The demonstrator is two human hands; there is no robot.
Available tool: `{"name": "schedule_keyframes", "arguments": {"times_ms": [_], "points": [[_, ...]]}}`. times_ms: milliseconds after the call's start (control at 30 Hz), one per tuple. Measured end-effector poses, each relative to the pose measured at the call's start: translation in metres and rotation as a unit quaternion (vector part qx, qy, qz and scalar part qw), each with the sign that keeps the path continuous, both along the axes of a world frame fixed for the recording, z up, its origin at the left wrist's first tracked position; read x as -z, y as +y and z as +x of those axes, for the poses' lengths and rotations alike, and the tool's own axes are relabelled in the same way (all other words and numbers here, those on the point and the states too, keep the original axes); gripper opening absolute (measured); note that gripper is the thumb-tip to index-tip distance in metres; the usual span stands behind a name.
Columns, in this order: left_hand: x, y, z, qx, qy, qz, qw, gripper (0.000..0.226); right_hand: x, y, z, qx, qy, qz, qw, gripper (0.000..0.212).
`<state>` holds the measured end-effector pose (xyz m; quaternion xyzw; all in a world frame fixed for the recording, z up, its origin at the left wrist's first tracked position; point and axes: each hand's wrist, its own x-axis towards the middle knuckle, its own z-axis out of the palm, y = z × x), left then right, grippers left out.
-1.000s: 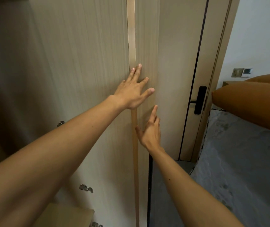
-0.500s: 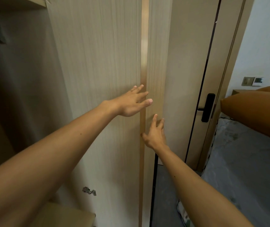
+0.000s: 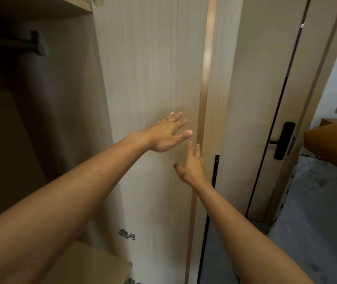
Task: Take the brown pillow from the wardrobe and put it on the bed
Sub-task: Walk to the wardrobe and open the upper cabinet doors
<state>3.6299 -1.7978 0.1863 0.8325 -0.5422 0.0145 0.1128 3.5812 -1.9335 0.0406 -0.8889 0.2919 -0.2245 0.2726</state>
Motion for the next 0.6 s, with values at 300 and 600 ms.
{"name": "schedule_keyframes", "arguments": {"times_ms": [300,600], "points": [[-0.015,0.123,0.019,-0.088,-0.062,-0.085,0.991,0.074,0.013,0.159,0.06,-0.207,-0.087,0.061,0.973,0.08],[-0.012,0.264,0.025,-0.363,-0.23,0.05,0.902,0.073,-0.004,0.345,0.104,-0.551,-0.054,0.167,0.816,0.063]]}}
